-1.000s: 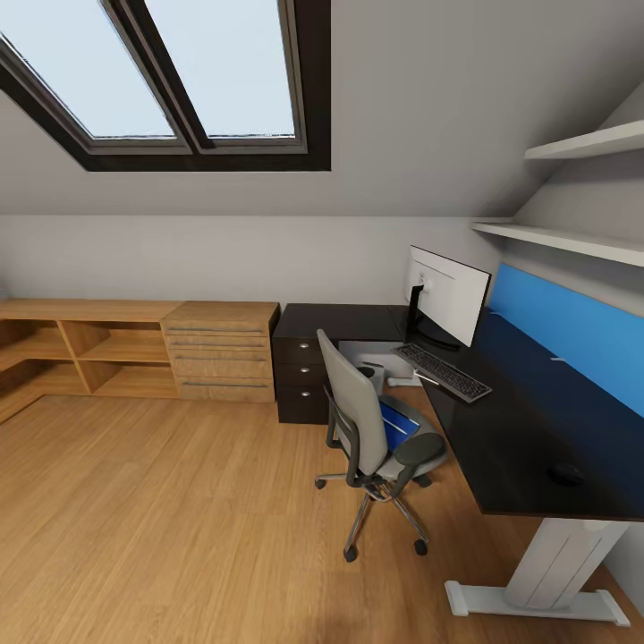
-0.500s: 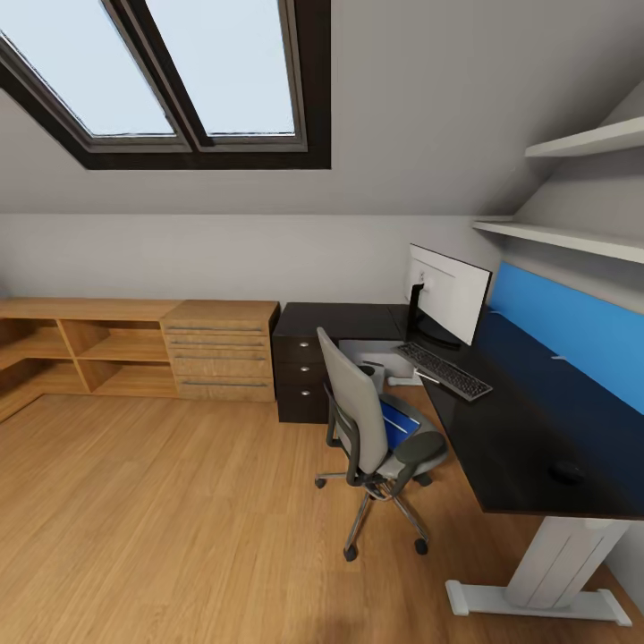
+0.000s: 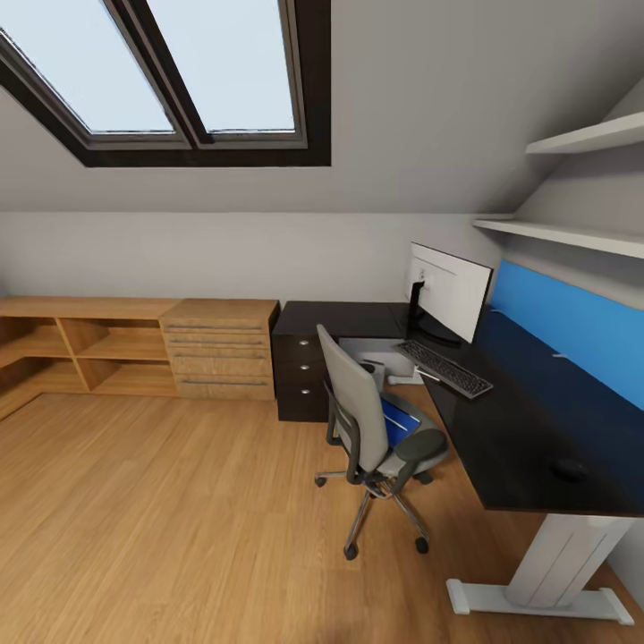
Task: In the bedroom, organize the workspace by keeping the computer under the desk, ensuring the monitor is on the desk, placing the keyboard on the desk next to the monitor, placing the mouse on the desk next to the keyboard, moving the folder from the swivel chair onto the desk next to the mouse, stacking the notebook on top of the folder with the pen on top of the notebook, and positioning the swivel chair next to the desk.
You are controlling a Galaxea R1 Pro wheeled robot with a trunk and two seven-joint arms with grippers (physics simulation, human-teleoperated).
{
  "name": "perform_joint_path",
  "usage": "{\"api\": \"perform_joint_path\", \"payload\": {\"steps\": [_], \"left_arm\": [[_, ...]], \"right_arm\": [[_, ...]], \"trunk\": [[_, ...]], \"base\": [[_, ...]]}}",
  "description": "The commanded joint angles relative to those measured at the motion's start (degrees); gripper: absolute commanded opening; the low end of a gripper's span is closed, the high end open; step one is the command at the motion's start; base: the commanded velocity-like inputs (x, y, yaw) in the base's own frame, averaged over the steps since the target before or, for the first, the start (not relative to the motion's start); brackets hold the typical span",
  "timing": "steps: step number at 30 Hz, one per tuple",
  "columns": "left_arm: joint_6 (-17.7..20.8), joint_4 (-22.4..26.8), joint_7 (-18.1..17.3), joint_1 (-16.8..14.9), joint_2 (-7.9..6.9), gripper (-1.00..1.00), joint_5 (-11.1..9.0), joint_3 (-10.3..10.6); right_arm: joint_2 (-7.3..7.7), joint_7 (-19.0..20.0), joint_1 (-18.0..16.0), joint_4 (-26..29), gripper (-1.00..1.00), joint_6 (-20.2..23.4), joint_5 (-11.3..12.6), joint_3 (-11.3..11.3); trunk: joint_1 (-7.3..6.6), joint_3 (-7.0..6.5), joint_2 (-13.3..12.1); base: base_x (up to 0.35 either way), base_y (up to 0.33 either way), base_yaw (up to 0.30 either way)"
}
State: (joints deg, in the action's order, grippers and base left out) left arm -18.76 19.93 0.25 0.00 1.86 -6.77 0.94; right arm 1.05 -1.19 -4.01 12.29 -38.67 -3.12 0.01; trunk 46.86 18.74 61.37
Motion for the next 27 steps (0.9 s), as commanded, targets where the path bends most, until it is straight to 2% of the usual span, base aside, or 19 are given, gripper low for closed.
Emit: {"api": "perform_joint_path", "payload": {"steps": [1, 4, 10, 13, 15, 17, 18, 19, 21, 22, 23, 24, 27], "left_arm": [[0.5, 0.1, 0.0, 0.0, -0.02, 1.0, -0.4, 0.1], [1.9, 0.1, 0.0, 0.0, -0.11, 1.0, -0.5, 0.1], [1.4, 0.3, -0.1, 0.0, -0.27, 1.0, -1.4, 0.0], [1.3, 2.9, -0.3, 0.0, -0.09, 1.0, -1.8, 0.1], [1.7, 5.8, -0.2, -0.2, -0.13, 1.0, -1.9, 0.1], [2.8, 9.0, 0.0, -1.0, -0.19, 1.0, -2.0, 0.1], [9.1, 14.4, 0.1, -4.1, -0.26, 1.0, -2.0, 0.0], [11.0, 15.2, 0.1, -5.0, -0.26, 1.0, -2.0, 0.0], [19.0, 17.5, 0.2, -9.4, -0.27, 1.0, -2.1, 0.0], [21.6, 18.1, 0.2, -12.0, -0.26, 1.0, -2.2, 0.0], [22.5, 18.4, 0.2, -13.2, -0.23, 1.0, -2.2, 0.0], [23.8, 18.8, 0.2, -15.4, -0.11, 1.0, -2.4, 0.0], [25.2, 19.6, 0.1, -18.2, 0.17, 1.0, -2.6, 0.0]], "right_arm": [[0.01, -0.1, 0.0, 0.0, 1.0, -0.2, -0.3, 0.0], [0.01, -0.1, 0.0, -0.1, 1.0, -0.2, -0.4, 0.0], [-0.12, -0.2, 0.0, 0.1, 1.0, 0.0, -0.3, -0.1], [-0.71, -0.3, -0.2, 2.2, 1.0, 0.3, 0.1, -0.1], [-1.63, -0.7, -0.9, 4.4, 1.0, 1.4, 0.3, -0.2], [-2.33, -1.9, -2.6, 6.1, 1.0, 4.5, 0.6, -0.3], [-3.23, -4.4, -7.2, 7.4, 1.0, 13.4, 0.9, -0.4], [-3.41, -4.7, -8.4, 7.5, 1.0, 15.3, 1.0, -0.4], [-4.42, -5.3, -13.4, 7.8, 1.0, 21.4, 1.9, -0.4], [-4.91, -5.5, -15.7, 7.9, 1.0, 23.7, 3.0, -0.4], [-5.12, -5.6, -16.8, 7.9, 1.0, 24.7, 3.8, -0.4], [-5.49, -5.7, -18.9, 7.9, 1.0, 26.7, 5.6, -0.4], [-6.42, -5.9, -22.6, 7.8, 1.0, 30.7, 10.1, -0.4]], "trunk": [[0.23, 0.24, 0.5], [0.89, 0.78, 1.7], [2.21, 1.86, 4.1], [2.87, 2.4, 5.3], [3.31, 2.76, 6.1], [3.75, 3.12, 6.9], [3.97, 3.3, 7.3], [4.19, 3.47, 7.7], [4.62, 3.83, 8.5], [4.84, 4.01, 8.9], [5.06, 4.19, 9.3], [5.28, 4.37, 9.7], [5.94, 4.91, 10.9]], "base": [[0.0, 0.0, 0.0], [0.0, 0.0, 0.0], [0.0, 0.0, 0.0], [0.0, 0.0, 0.0], [0.0, 0.0, 0.0], [0.0, 0.0, 0.0], [0.0, 0.0, 0.0], [0.0, 0.0, 0.0], [0.0, 0.0, 0.0], [0.0, 0.0, 0.0], [0.0, 0.0, 0.0], [0.0, 0.0, 0.0], [0.0, 0.0, 0.0]]}}
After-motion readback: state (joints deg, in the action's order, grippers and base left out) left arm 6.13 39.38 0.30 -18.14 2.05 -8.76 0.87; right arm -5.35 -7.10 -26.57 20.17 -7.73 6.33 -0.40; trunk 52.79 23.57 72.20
